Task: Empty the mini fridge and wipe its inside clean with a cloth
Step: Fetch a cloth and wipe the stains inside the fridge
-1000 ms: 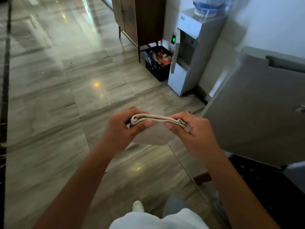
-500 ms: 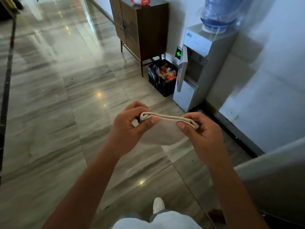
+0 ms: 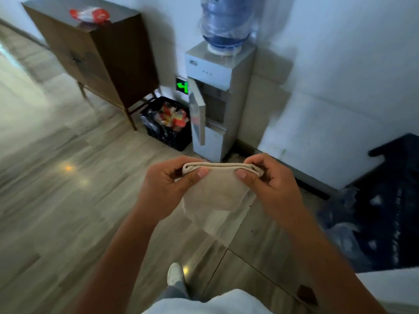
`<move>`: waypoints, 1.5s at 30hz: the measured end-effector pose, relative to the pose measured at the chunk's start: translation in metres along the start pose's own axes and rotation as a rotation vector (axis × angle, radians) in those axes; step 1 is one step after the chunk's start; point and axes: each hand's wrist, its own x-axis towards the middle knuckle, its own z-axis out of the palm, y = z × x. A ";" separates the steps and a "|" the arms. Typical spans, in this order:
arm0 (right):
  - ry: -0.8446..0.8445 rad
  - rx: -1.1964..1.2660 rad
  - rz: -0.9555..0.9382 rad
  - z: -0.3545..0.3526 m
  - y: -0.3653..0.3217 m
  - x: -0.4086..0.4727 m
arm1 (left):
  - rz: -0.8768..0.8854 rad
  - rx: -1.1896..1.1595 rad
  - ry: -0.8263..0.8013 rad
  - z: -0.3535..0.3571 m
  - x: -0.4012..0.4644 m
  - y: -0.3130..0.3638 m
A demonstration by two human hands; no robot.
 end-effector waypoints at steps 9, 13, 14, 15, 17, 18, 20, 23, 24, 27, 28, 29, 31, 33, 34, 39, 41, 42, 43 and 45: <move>0.338 -0.064 0.150 -0.033 0.016 0.077 | 0.067 -0.255 -0.308 0.030 0.162 -0.038; 0.471 -0.047 0.191 -0.067 0.045 0.094 | 0.099 -0.293 -0.434 0.080 0.225 -0.051; 0.502 -0.054 0.205 -0.077 0.052 0.100 | 0.105 -0.296 -0.467 0.095 0.241 -0.054; 0.528 -0.063 0.224 -0.088 0.059 0.106 | 0.109 -0.296 -0.504 0.109 0.256 -0.055; 0.559 -0.071 0.258 -0.109 0.066 0.116 | 0.101 -0.307 -0.556 0.135 0.282 -0.053; 0.567 -0.079 0.257 -0.118 0.069 0.121 | 0.105 -0.321 -0.569 0.145 0.292 -0.052; 0.601 -0.103 0.253 -0.136 0.076 0.130 | 0.103 -0.357 -0.614 0.168 0.316 -0.052; 0.672 -0.131 0.267 -0.157 0.085 0.144 | 0.113 -0.391 -0.681 0.199 0.351 -0.049; 0.699 -0.141 0.273 -0.163 0.088 0.149 | 0.118 -0.403 -0.702 0.210 0.363 -0.048; 0.768 -0.167 0.305 -0.181 0.101 0.162 | 0.121 -0.434 -0.787 0.242 0.397 -0.051; 0.791 -0.177 0.311 -0.186 0.105 0.165 | 0.132 -0.445 -0.809 0.251 0.407 -0.053; 0.827 -0.198 0.319 -0.191 0.111 0.169 | 0.145 -0.459 -0.845 0.263 0.419 -0.057; 0.914 -0.267 0.343 -0.200 0.123 0.179 | 0.159 -0.493 -0.929 0.288 0.441 -0.062; 0.987 -0.327 0.374 -0.206 0.131 0.190 | 0.172 -0.510 -1.004 0.312 0.461 -0.064; 1.021 -0.339 0.389 -0.209 0.134 0.196 | 0.183 -0.523 -1.046 0.324 0.472 -0.064; 1.195 -0.392 0.457 -0.231 0.136 0.214 | 0.280 -0.583 -1.228 0.377 0.513 -0.048; 1.265 -0.401 0.459 -0.239 0.137 0.217 | 0.347 -0.558 -1.290 0.401 0.522 -0.037; 1.303 -0.401 0.449 -0.244 0.136 0.218 | 0.372 -0.554 -1.314 0.413 0.524 -0.033; 1.342 -0.400 0.442 -0.249 0.135 0.218 | 0.379 -0.565 -1.331 0.424 0.524 -0.029; 1.420 -0.405 0.443 -0.260 0.136 0.216 | 0.360 -0.604 -1.382 0.451 0.523 -0.019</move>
